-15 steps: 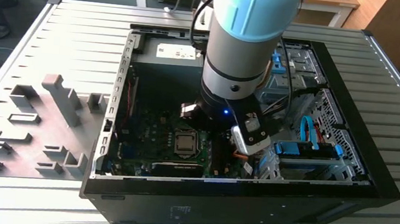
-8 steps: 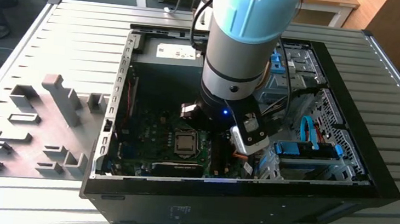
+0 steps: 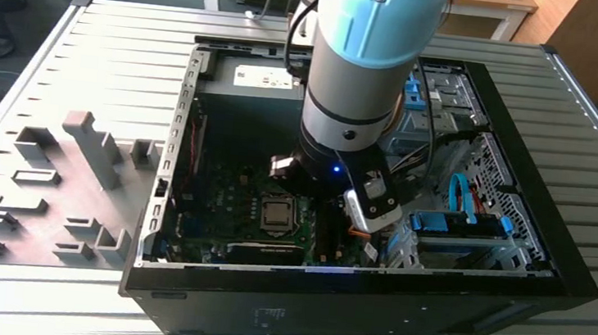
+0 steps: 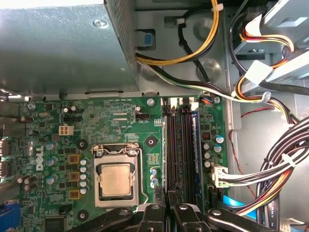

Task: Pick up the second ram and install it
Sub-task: 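Insert the second ram into the second slot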

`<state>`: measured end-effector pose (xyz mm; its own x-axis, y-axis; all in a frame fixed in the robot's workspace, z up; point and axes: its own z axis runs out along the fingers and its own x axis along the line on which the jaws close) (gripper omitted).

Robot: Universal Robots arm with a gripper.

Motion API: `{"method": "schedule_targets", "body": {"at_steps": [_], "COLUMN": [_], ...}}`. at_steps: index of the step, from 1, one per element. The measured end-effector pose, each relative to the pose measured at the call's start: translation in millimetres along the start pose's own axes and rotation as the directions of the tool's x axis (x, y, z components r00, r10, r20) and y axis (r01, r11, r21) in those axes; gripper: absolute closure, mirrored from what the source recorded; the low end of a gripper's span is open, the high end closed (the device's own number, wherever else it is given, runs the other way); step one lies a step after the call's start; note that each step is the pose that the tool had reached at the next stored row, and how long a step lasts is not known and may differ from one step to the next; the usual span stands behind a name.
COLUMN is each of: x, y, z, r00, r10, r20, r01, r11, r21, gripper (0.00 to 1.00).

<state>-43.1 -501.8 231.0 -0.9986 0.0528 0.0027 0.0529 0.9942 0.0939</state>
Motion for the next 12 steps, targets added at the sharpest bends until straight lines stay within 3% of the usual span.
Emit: {"method": "schedule_targets", "body": {"at_steps": [12], "x": [0.0], "y": [-0.4], "z": [4.8], "r00": [1.0], "r10": [0.0], "r20": [0.0], "r01": [0.0], "r11": [1.0], "r21": [-0.0001], "gripper": [0.86]}}
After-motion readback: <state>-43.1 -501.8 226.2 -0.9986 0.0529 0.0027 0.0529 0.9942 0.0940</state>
